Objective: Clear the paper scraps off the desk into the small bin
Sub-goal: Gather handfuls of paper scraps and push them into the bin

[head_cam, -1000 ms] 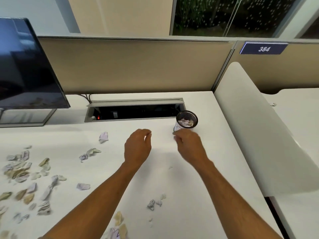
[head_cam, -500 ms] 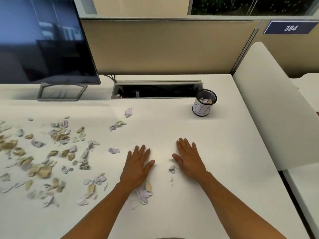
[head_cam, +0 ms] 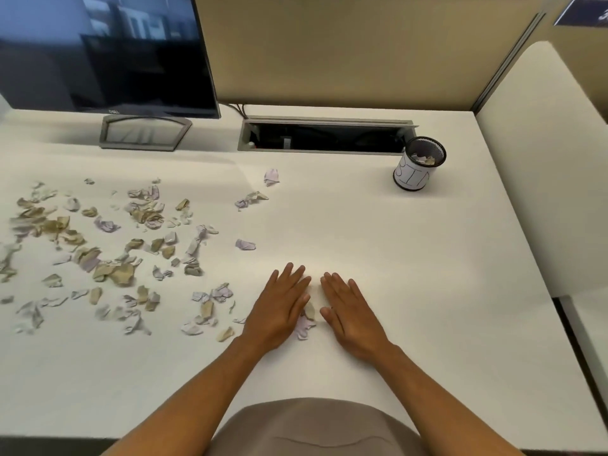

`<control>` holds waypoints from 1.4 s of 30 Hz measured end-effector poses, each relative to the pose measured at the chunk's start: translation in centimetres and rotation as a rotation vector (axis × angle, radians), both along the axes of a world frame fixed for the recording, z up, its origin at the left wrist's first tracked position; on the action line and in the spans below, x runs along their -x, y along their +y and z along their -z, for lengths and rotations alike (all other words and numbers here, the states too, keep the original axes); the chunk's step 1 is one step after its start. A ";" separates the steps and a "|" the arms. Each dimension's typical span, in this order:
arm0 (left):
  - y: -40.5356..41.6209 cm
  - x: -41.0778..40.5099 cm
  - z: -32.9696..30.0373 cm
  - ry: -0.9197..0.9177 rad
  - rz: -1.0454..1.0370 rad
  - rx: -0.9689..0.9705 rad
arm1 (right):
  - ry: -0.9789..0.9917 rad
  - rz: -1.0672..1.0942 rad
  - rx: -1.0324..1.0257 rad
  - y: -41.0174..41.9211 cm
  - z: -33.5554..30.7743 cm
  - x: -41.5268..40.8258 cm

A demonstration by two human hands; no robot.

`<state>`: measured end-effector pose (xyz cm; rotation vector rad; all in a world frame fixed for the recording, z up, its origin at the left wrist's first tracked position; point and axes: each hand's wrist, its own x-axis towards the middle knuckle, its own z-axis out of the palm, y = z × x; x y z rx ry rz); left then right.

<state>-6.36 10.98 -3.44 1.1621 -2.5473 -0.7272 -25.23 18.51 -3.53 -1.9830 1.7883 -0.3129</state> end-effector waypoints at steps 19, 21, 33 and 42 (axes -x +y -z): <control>1.6 -8.0 1.6 -0.106 -0.496 -0.074 | 0.170 0.104 -0.020 -2.1 1.1 -9.3; 1.3 -8.1 1.2 0.011 -0.388 -0.111 | 0.091 0.051 0.012 -2.8 0.9 -9.8; -9.1 -13.6 1.3 -0.064 -0.536 -0.021 | 0.082 0.088 0.022 -4.7 1.0 -8.7; -5.5 -11.4 1.7 -0.121 0.000 -0.036 | 0.145 -0.110 -0.013 -3.6 0.6 -9.0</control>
